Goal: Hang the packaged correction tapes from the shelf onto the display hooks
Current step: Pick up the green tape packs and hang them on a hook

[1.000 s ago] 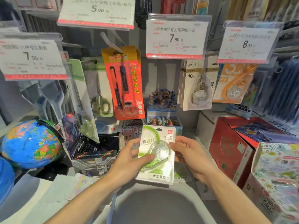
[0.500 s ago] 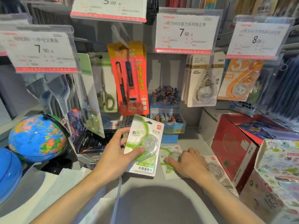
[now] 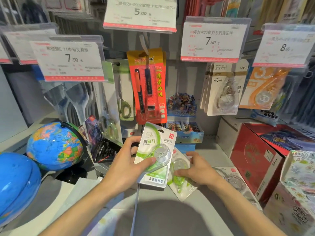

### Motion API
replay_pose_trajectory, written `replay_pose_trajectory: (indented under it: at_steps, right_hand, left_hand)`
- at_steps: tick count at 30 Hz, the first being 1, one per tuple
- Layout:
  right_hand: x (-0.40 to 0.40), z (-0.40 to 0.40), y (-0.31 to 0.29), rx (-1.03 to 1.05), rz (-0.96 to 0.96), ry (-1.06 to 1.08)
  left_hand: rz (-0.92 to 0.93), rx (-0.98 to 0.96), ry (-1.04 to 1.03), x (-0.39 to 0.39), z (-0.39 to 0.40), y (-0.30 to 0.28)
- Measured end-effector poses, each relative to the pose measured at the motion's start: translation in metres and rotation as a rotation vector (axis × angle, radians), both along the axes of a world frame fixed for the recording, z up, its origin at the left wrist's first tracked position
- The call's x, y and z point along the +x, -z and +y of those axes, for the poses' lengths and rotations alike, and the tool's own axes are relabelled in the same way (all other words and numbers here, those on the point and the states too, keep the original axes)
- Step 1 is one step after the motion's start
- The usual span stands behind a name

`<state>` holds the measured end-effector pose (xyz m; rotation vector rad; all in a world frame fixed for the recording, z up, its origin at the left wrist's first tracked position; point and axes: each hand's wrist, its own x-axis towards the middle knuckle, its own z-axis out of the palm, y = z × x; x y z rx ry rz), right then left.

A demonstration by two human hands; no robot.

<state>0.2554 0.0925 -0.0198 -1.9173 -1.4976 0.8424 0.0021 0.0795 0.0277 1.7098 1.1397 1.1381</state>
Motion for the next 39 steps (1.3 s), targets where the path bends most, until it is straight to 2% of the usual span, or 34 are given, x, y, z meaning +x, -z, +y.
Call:
replay_pose_trajectory:
  at_steps: [6,15,26,32,39]
  right_hand:
    - [0.03,-0.036,-0.015,0.077,0.176,0.172]
    - [0.045,-0.107,-0.06,0.411,0.199,0.246]
    - [0.06,-0.124,-0.127,0.796,0.162,0.09]
    - [0.079,-0.125,-0.136,0.838,0.15,-0.1]
    - [0.092,-0.13,-0.141,0.871,0.143,-0.158]
  left_hand:
    - [-0.021,-0.037,0.098,0.004,-0.001,0.003]
    - [-0.144,0.018,0.243,0.023,-0.006,-0.01]
    - [-0.227,0.318,0.089,0.038,-0.042,-0.071]
    - [-0.271,0.395,-0.04,0.055,-0.065,-0.084]
    - [-0.26,0.481,-0.12,0.059,-0.084,-0.099]
